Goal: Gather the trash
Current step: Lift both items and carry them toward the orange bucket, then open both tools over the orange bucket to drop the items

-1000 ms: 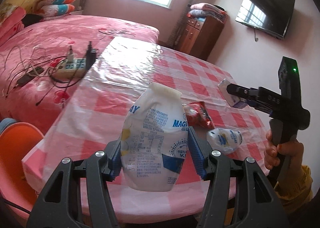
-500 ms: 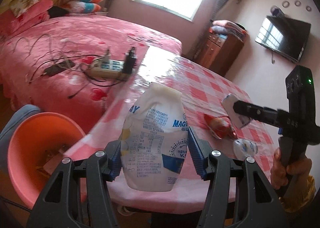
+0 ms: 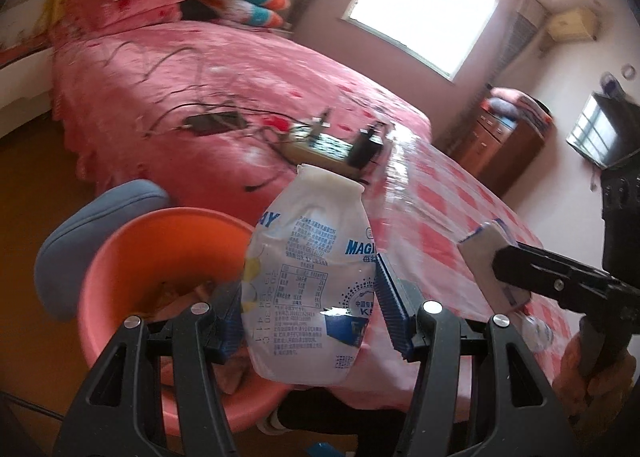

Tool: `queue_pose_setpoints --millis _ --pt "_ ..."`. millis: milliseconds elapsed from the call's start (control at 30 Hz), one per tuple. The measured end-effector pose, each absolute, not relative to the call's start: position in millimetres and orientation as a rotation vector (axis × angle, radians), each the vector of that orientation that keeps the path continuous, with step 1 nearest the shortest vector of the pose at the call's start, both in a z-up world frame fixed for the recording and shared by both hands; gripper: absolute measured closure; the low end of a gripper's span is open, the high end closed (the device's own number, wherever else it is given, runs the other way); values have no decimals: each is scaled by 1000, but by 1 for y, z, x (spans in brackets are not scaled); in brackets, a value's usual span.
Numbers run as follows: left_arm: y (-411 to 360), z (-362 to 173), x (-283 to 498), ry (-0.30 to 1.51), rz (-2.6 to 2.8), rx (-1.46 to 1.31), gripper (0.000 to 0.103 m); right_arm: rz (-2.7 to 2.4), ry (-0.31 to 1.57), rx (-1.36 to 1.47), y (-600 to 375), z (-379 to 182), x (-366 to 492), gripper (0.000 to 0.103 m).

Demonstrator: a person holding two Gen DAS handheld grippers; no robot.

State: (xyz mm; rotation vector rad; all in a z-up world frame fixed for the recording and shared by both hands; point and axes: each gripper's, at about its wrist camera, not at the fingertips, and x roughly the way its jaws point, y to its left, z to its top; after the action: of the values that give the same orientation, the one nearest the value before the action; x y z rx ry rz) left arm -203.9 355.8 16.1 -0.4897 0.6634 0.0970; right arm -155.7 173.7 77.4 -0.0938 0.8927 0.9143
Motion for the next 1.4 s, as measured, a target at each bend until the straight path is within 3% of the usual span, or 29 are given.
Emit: queue_pose_setpoints --millis 467,567,800,1400 --pt "419 -27 -221 710 286 -611 44 1051 898 -196 270 64 -163 28" --pt "430 -37 -224 728 324 -660 30 1055 913 -176 279 58 -161 16" --pt "440 -38 -231 715 365 -670 22 1038 885 -64 260 66 -154 12" --pt "405 -15 -221 730 295 -599 22 827 836 14 159 62 -155 11"
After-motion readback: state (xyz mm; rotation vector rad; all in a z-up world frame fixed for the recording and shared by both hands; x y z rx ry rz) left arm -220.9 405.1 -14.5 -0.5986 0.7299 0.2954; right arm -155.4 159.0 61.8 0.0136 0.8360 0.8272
